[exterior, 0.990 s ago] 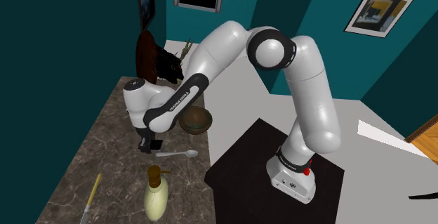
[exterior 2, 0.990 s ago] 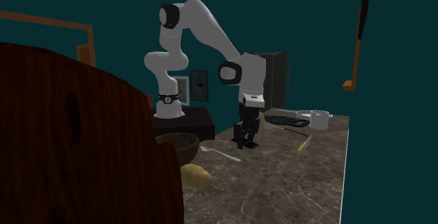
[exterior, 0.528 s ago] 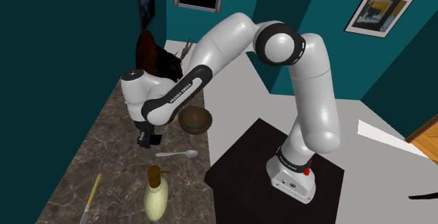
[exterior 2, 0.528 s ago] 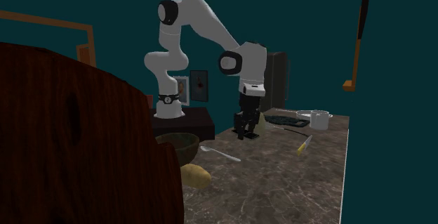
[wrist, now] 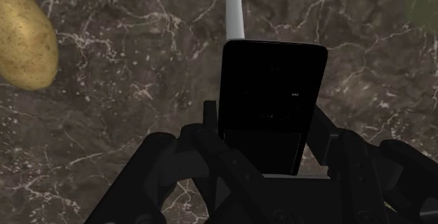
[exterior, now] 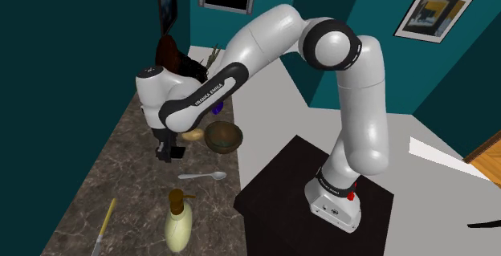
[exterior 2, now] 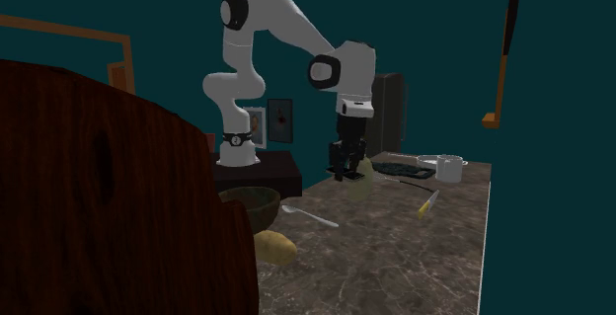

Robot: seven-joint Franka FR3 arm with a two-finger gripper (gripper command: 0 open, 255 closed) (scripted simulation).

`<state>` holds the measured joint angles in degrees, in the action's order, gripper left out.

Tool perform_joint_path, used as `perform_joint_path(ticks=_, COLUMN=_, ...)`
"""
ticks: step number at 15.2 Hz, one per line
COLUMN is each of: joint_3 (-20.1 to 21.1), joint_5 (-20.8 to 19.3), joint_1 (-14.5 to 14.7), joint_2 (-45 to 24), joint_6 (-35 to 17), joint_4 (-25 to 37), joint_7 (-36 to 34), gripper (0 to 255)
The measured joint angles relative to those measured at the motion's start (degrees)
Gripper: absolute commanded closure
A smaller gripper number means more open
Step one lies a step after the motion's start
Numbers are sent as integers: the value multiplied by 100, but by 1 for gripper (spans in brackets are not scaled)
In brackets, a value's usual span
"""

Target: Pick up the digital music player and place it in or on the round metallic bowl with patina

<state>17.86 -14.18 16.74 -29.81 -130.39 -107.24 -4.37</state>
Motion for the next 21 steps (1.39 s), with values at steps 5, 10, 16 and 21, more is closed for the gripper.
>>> perform_joint_path(ticks=5, joint_3=54, joint_5=109, joint_1=-102, joint_2=295, joint_6=178, joint_4=-99, joint_7=120, gripper=255)
perform_joint_path(ticks=10, joint_3=0, joint_5=244, joint_1=-572, joint_2=861, joint_6=-143, joint_4=-933, joint_7=618, gripper=255)
perform_joint_path(ticks=16, joint_3=-165, joint_5=408, joint_1=-1177, joint_2=1454, joint_6=-477, joint_4=-1773, joint_7=1412, gripper=255)
perform_joint_path(ticks=21, joint_3=-368, joint_5=503, joint_1=-1632, joint_2=1805, joint_6=-706, joint_4=-2286, joint_7=2099, gripper=255)
